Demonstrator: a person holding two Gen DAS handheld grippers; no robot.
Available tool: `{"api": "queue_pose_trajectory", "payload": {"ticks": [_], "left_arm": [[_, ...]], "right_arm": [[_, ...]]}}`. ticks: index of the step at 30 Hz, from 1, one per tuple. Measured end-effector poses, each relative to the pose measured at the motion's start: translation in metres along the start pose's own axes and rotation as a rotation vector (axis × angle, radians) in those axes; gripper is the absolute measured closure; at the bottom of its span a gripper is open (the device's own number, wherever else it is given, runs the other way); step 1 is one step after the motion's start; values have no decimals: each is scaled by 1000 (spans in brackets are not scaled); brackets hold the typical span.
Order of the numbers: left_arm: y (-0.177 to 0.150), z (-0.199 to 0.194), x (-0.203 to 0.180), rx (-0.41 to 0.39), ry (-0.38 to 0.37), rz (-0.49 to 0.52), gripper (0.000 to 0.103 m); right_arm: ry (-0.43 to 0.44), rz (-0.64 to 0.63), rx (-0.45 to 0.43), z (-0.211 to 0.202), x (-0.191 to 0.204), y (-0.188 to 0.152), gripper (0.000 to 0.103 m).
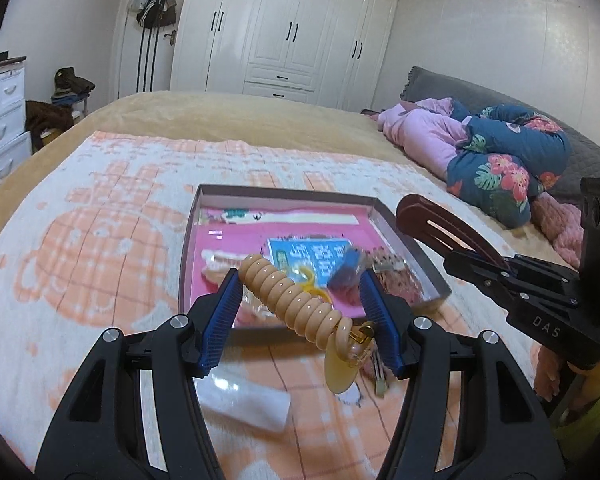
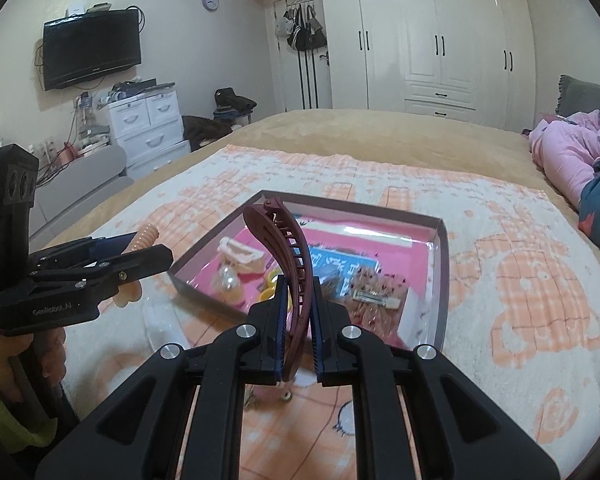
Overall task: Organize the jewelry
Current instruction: 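Carry the spiral hair tie and red banana clip into the box and open both tools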
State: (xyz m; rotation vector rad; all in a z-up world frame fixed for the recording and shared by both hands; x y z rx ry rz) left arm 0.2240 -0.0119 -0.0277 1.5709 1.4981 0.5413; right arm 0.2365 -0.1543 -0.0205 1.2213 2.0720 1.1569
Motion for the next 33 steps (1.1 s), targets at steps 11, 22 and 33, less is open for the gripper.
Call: {"api": "queue_pose_trajectory", "payload": {"ticks": [11,22,33], "left_arm": [[8,42,3,46,-18,-14,51],[14,91,2,91,-12,6,51],[15,124,6,137,-7,4,51]], "right_arm": [[-62,31,30,28,-33,3,92],[-115,69,94,64,-64,-13,92],[-141,105,157,90,-78,-25,92]]}}
Point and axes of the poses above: each gripper's, at about its wrist camera, not at the fingertips, and z roughly the way its jaws point, x to its left, y to its top, the point moved 8 cm from there along z, roughly the way its jaws point, and after that the axes turned 4 degrees about -z, right-handed, at the moved point
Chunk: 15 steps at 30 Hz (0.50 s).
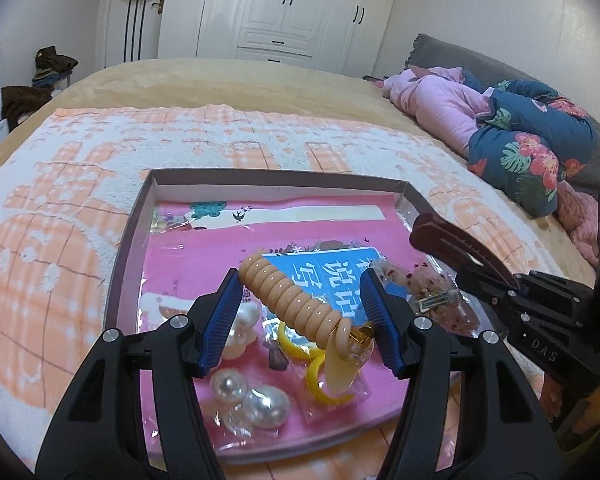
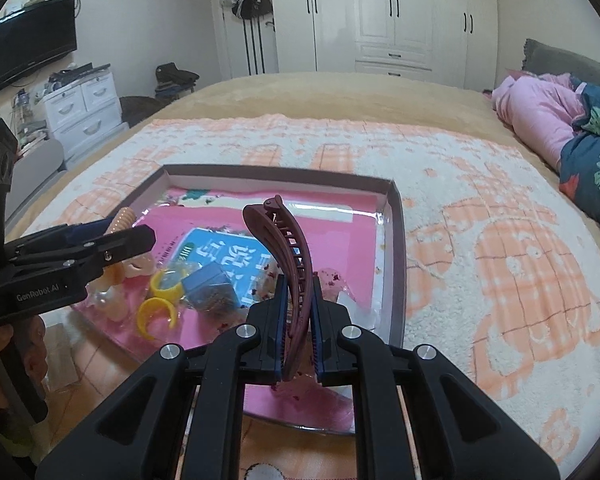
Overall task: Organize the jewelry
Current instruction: 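Carry the spiral hair tie and red banana clip into the box and open both tools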
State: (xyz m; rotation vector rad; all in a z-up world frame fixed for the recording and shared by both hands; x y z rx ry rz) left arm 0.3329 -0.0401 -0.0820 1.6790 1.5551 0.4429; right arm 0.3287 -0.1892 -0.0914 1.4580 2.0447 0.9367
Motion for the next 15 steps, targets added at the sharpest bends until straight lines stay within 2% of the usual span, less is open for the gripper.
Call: {"api": "queue_pose_trajectory", "payload": {"ticks": [11,13,15], "left_arm": [[-4,20,3,49,-20,-16,51],[-6,21,2,58,-18,-12,50],[-6,21,2,55,-15,-9,50]], "right_arm": [[10,14,49,16,7,-6,92],[10,13,45,14,8,-5,89],[11,8,39,11,10,-5,80]]}}
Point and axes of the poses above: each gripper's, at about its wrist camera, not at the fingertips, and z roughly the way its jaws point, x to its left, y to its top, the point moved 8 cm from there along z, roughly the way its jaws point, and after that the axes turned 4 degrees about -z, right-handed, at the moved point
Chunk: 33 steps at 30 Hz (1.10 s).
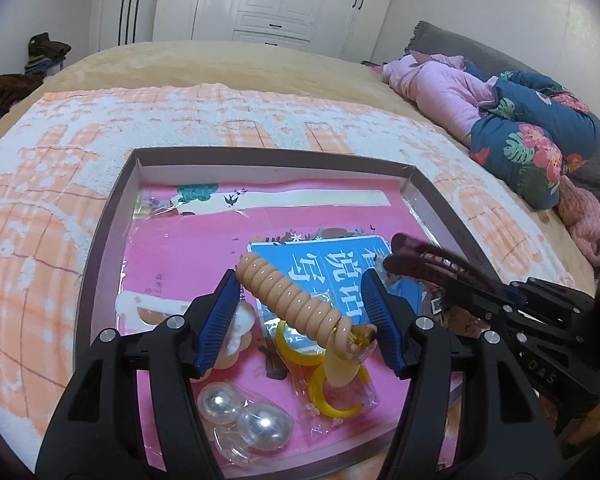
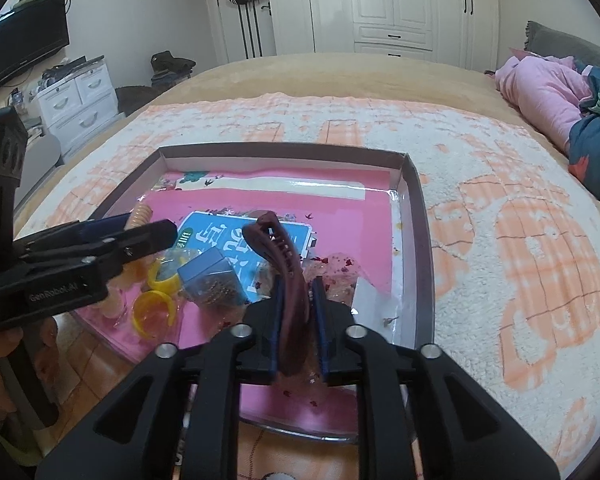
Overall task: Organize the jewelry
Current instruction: 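Carry the spiral hair tie and red banana clip into the box and open both tools, then withdraw both open tools toward the clear bag and pink fluffy keychain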
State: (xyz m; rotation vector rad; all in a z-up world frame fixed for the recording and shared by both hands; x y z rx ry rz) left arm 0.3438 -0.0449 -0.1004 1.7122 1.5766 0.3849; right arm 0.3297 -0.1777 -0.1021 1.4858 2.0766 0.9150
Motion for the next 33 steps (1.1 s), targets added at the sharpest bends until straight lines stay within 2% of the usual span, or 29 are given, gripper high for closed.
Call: {"api": "queue_pose_trajectory", "payload": {"ticks": [5,10,22,26,33], "left_arm": [[0,-4,-3,-10,10,11,40],[-3,-13,-4,-18,20,19,34],[2,-68,-13,-102,2,-6,18],[2,-88,-16,-130,1,-12,11],[-5,-114,-20,-157,-9,-17,11]], "right_arm": [[-14,-26,-22,-13,4,-3,69],[-12,-6,-49,-33,0,-6,58],[-27,1,-96,-71,1,-17,42],[-22,12,-125,-85,3,-16,32],[-21,18,-179,-113,10,-17,19]]}}
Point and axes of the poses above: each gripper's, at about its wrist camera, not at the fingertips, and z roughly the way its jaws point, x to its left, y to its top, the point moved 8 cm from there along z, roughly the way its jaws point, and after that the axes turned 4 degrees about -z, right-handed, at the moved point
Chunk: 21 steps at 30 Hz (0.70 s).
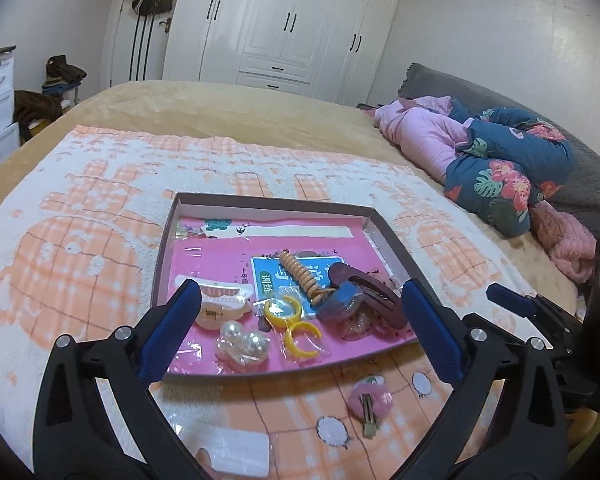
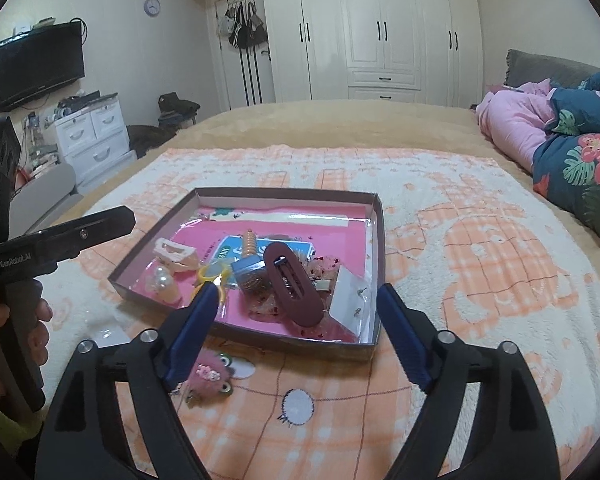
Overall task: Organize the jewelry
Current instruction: 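Withdraw both open tools toward the clear bag and pink fluffy keychain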
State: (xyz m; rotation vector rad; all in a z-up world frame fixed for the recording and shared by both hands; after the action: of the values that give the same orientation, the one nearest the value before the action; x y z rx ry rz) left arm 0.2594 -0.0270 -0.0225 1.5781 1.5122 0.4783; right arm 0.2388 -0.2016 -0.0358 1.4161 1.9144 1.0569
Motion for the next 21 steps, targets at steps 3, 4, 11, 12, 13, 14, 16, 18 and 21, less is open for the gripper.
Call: {"api": "queue_pose_trajectory", "payload": {"ticks": [3,4,11,12,13,14,16,18,21], "left_arm": [[-6,-8,0,-6,10,-1,11],[-8,-10,1,-6,11,-3,11],[-21,-26,2,-12,33,5,11],[-22,-28,3,-13,34,5,11],[-23,-30,4,-15,36,6,11],[-25,-33,4,-17,42,8,11],[-27,-38,6,-22,50,8,11],[-30,-41,10,-21,60,4,11],[-36,-46,15,-20,76,-3,11]], "right_arm": [[13,6,-7,-8,4,-1,18],[15,7,-9,-10,5,0,18],[27,-5,-27,-23,16,0,18],[29,-7,-29,-26,18,-1,18],[31,-10,-30,-28,19,-1,18],[34,-13,-30,-29,21,-2,18],[40,-22,-30,-31,25,-4,18],[42,-35,-28,-33,29,-6,18],[54,-50,-26,-36,36,-11,18]]}}
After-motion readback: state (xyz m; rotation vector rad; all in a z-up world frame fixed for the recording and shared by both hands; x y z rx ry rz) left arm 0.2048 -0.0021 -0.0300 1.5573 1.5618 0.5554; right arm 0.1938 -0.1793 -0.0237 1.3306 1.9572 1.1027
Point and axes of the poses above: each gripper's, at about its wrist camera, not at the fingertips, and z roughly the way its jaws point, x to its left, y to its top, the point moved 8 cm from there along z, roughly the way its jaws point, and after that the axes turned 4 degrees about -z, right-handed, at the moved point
